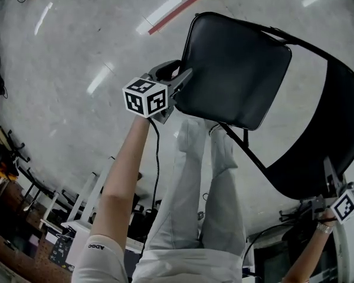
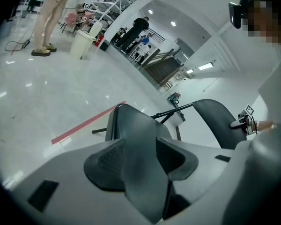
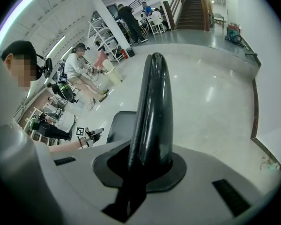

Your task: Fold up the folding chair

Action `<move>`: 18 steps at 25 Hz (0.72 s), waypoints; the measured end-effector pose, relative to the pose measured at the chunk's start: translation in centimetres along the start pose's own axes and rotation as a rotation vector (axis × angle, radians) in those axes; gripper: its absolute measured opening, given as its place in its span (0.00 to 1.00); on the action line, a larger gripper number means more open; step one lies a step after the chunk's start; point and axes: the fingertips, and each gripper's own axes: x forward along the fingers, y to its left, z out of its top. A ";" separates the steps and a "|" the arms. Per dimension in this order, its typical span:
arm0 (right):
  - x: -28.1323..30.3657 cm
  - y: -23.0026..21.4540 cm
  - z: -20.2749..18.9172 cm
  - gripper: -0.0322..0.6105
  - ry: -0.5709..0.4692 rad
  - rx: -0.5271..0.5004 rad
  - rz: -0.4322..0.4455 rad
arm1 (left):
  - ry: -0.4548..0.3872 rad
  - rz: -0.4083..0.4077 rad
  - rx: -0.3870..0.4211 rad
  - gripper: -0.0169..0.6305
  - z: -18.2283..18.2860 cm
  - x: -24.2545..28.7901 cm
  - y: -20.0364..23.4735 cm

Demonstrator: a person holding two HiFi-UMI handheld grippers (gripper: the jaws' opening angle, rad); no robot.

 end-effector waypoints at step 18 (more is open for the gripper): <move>0.4 -1.1 -0.9 0.13 0.058 0.008 0.118 | 0.182 -0.064 -0.147 0.41 -4.4 3.7 5.5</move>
